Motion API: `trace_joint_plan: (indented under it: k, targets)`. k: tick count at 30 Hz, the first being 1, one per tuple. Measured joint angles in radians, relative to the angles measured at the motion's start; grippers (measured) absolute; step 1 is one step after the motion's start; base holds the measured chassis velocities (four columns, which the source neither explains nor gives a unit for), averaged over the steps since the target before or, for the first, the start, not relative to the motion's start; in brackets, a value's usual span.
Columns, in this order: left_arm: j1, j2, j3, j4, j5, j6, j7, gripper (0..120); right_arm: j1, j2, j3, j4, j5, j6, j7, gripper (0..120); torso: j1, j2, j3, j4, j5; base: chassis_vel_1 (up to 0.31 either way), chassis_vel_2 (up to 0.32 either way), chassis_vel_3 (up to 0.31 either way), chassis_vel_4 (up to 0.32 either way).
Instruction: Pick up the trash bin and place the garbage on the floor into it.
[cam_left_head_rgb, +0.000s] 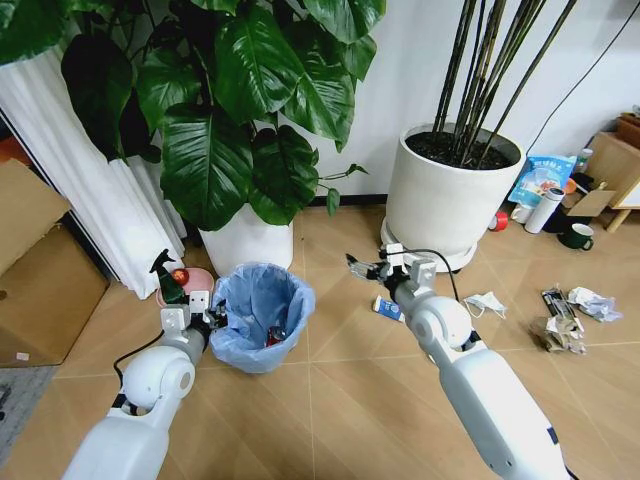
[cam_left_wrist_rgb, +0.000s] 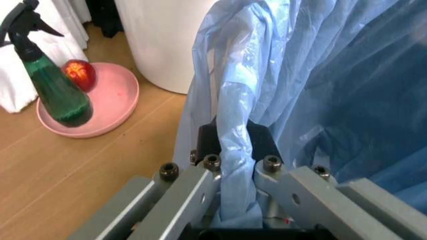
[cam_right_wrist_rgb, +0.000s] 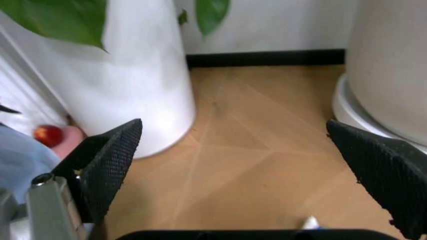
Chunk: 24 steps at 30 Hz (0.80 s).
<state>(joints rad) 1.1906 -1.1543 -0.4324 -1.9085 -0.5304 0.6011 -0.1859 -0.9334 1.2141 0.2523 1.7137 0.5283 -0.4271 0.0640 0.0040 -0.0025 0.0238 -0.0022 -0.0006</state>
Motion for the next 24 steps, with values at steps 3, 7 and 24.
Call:
trace_joint_plan:
  k: [3, 7, 24]
  targets:
    - [0.027, -0.005, -0.005, -0.012, 0.010, -0.005, 0.009, 0, -0.039, -0.010, 0.032, 0.006, -0.011, 0.001, -0.009, 100, 0.000, 0.000, 0.000, -0.0001, -0.0001, 0.000, 0.000, 0.000, 0.000]
    - [0.045, -0.008, -0.010, -0.020, 0.020, -0.009, 0.019, 0, -0.059, -0.017, 0.049, 0.012, -0.016, 0.003, -0.017, 100, 0.000, 0.000, 0.000, 0.0000, -0.0005, 0.000, 0.000, 0.000, 0.000]
    - [0.102, -0.001, -0.037, -0.057, 0.035, -0.017, 0.049, 0, -0.111, -0.001, 0.072, 0.010, -0.051, 0.016, -0.023, 100, 0.000, 0.000, 0.000, 0.0000, -0.0002, 0.000, 0.000, 0.000, 0.000]
